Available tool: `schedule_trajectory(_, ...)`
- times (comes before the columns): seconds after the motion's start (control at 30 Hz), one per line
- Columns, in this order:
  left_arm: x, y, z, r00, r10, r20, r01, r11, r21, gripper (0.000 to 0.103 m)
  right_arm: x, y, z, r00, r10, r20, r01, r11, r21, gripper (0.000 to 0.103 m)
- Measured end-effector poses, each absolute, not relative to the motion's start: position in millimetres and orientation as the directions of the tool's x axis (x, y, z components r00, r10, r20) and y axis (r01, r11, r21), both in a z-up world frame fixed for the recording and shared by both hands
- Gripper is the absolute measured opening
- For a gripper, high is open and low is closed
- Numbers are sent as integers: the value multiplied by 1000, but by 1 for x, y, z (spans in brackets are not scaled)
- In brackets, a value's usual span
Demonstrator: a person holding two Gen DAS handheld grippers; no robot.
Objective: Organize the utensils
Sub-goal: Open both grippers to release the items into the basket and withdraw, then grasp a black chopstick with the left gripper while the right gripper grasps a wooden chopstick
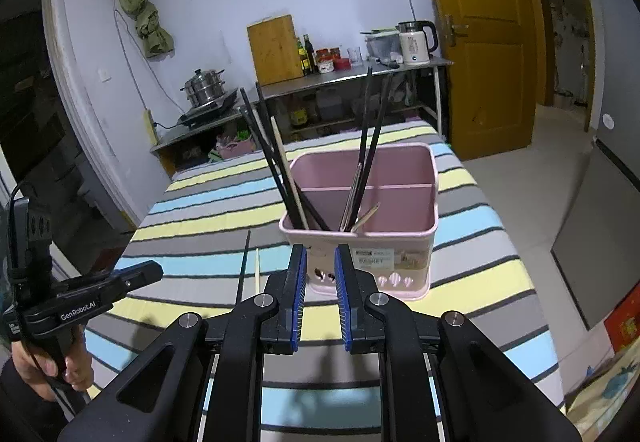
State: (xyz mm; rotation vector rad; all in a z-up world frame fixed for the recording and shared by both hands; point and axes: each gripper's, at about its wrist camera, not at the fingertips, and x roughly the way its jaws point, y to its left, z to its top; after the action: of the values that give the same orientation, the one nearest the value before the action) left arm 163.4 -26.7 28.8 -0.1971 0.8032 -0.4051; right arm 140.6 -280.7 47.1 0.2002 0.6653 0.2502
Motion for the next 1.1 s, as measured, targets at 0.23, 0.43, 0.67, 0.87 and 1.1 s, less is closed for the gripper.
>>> schedule_trajectory(0.23,163,-21,17,618,-410,-671,250,911,-327,6,138,-274,40,745,314,-589,-185,945,269,15)
schedule_trajectory(0.43,174,-22,-1,600,-388,-700,218,921,-324,8,144,-263,23,712,343,-613,-212,937,278,15)
schedule_trajectory(0.67,209,-26,-34,561,-360,-746,171,932,-321,17,152,-251,0,665,368,-651,-230,929,290,15)
schedule_trajectory(0.87,243,-35,-66,525,-327,-786,138,944,-300,17,158,-245,-17,632,380,-676,-239,925,296,15)
schedule_trajectory(1.1,267,-46,-88,528,-273,-804,126,962,-244,17,167,-242,-30,604,385,-698,-235,923,305,15)
